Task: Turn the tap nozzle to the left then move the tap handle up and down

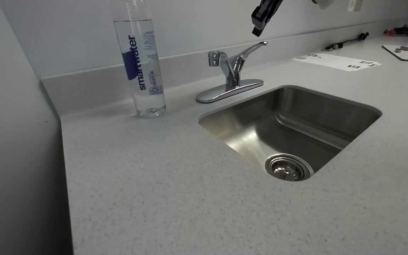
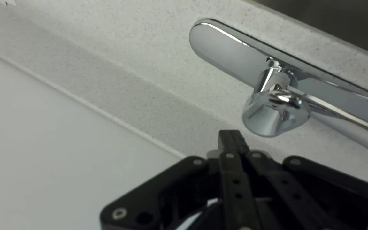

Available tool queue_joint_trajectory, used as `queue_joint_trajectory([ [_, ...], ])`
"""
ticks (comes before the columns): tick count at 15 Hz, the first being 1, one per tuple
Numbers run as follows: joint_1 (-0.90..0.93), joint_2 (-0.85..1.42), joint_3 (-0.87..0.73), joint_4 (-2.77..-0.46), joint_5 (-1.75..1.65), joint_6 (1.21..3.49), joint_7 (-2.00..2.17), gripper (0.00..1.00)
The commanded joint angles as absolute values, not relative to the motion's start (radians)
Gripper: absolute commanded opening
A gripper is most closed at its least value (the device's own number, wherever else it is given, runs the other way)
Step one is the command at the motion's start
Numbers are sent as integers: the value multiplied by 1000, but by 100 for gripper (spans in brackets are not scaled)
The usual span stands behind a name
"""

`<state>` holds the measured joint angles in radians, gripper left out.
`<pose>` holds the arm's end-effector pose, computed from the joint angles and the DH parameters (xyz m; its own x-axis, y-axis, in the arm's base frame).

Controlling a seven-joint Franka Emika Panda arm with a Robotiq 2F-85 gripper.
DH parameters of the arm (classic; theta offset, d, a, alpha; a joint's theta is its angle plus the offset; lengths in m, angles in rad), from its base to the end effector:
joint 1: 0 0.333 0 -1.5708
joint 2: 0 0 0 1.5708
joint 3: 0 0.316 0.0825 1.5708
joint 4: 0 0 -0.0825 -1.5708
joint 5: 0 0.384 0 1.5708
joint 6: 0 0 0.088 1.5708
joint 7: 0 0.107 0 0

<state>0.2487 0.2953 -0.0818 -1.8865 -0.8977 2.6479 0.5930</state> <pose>0.6403 0.1329 0.3944 0.7814 0.3725 0.5007 0.1301 -0.8819 0.4530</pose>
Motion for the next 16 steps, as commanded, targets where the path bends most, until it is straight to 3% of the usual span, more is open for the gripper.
queue_joint_trajectory([
  [1, 248, 236, -98, -1899, -923, 2683, 642, 0],
  [12, 152, 13, 28, -1964, -354, 2542, 247, 0],
  [13, 147, -6, 34, -1959, -306, 2505, 209, 26],
  [14, 143, -23, 37, -1953, -265, 2469, 177, 27],
  [16, 134, -53, 39, -1945, -214, 2410, 137, 41],
])
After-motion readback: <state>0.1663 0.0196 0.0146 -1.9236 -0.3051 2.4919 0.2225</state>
